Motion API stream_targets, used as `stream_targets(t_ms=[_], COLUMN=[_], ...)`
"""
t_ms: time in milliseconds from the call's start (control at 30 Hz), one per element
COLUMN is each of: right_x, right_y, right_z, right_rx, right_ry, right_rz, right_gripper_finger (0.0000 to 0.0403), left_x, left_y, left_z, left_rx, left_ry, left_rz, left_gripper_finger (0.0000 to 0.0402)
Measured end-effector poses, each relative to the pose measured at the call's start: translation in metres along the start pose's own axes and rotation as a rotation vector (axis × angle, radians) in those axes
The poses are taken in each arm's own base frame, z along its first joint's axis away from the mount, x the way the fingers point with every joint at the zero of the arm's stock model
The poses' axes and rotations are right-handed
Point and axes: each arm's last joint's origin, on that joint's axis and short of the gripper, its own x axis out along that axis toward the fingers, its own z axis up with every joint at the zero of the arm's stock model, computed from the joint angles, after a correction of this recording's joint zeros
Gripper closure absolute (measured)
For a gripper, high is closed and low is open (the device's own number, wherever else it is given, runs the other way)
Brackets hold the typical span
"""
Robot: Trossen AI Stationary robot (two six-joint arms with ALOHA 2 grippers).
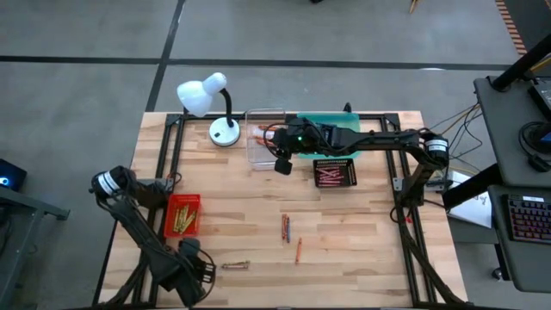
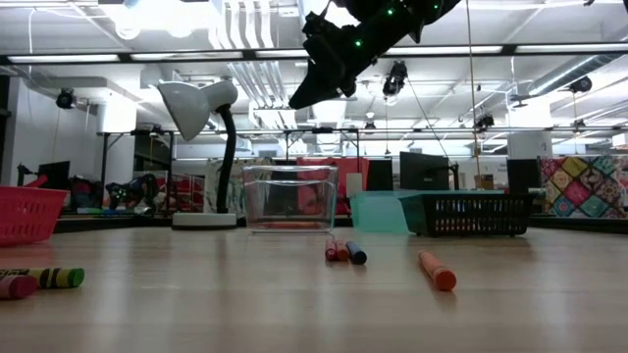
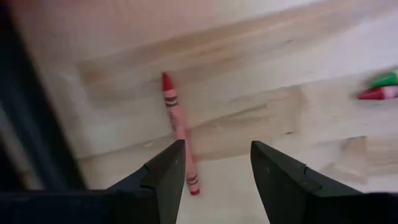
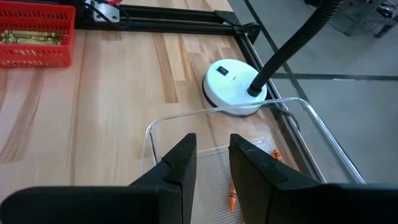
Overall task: Sort crayons
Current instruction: Put the red crayon into the black bin
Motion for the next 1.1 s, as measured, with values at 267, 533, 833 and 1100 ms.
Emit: stream_targets(t_ms=[267, 533, 833, 1100], right_x=[0.0, 0.0, 0.0, 0.0], right_y=[0.0, 0.0, 0.0, 0.0], right_z=[-0.001, 0.0, 0.002, 0.002], right_rx=[0.019, 0.024, 0.057, 0.074], right_ry=[0.005, -0.001, -0.022, -0.022], right_rz=[0.001, 0.0, -0.003, -0.003], right_gripper_finger=[0.0316, 0.0316, 0.0316, 0.0316], left_x=[0.031, 0.025, 0.018, 0.023], left_y=[0.011, 0.01, 0.017, 0.024], left_z=[0.007, 0.001, -0.005, -0.006], left_rx=[0.006, 0.042, 0.06, 0.049], left_ry=[0.016, 0.059, 0.052, 0.029], left_rz=[0.027, 0.034, 0.083, 0.109], left_gripper_finger=[0.026, 0.0274, 0.0274, 0.0283])
